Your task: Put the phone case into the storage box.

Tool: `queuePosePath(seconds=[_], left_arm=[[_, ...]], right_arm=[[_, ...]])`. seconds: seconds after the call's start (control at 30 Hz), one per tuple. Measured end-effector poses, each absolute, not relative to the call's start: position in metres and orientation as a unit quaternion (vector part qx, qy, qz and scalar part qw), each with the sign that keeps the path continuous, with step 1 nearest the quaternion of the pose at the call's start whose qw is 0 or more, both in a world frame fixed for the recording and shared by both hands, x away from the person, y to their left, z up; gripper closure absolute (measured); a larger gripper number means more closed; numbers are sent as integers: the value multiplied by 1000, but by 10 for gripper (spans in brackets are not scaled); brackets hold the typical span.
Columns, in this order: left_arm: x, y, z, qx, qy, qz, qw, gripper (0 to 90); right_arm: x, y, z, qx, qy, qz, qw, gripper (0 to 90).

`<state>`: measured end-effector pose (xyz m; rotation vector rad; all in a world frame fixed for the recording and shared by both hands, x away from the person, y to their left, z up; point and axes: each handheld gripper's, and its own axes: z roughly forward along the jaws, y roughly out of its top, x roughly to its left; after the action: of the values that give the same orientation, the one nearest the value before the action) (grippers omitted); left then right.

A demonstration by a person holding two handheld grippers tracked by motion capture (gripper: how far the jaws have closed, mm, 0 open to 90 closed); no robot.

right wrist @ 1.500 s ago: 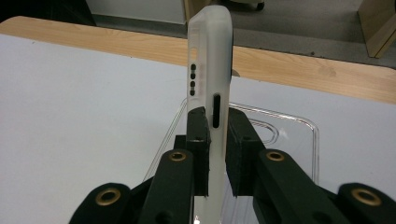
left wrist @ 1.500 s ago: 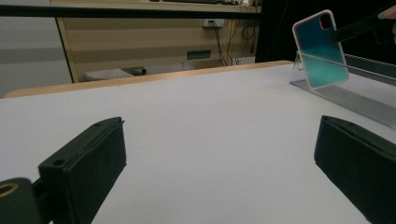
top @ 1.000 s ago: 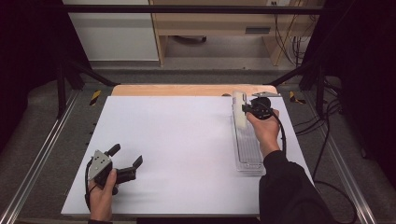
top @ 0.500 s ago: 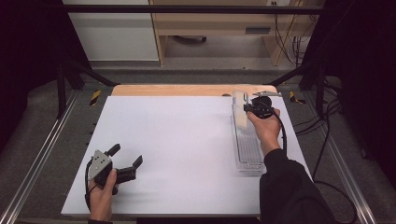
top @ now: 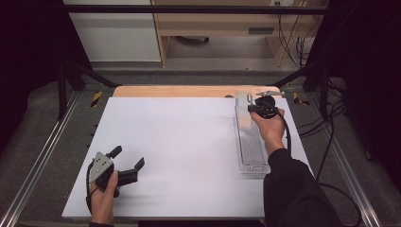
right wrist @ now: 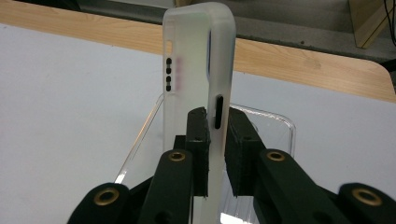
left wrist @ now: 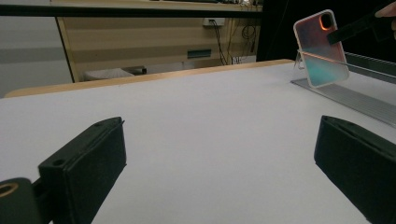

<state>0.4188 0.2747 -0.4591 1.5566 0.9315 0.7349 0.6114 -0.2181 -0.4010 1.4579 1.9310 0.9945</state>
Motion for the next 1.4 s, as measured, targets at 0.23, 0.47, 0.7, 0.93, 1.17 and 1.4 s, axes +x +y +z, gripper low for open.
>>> queuePosePath(seconds=[0.23, 0.47, 0.7, 0.93, 1.17, 1.4], left_arm=[[419, 275, -459, 660, 395, 312, 558, 18], [419, 275, -459, 660, 395, 311, 557, 18], [420, 275, -460, 662, 400, 310, 553, 17], [420, 276, -460, 661, 401, 311, 552, 17], [420, 276, -460, 661, 400, 310, 554, 17], [420, 275, -460, 662, 400, 310, 554, 17]], right_arm=[[613, -221, -402, 541, 713, 362, 260, 805], [616, -222, -401, 540, 718, 354, 261, 805], [619, -223, -401, 542, 718, 345, 267, 804], [624, -223, -401, 543, 720, 343, 264, 795], [627, -225, -403, 546, 718, 340, 267, 785], [629, -225, -404, 548, 716, 340, 267, 779]])
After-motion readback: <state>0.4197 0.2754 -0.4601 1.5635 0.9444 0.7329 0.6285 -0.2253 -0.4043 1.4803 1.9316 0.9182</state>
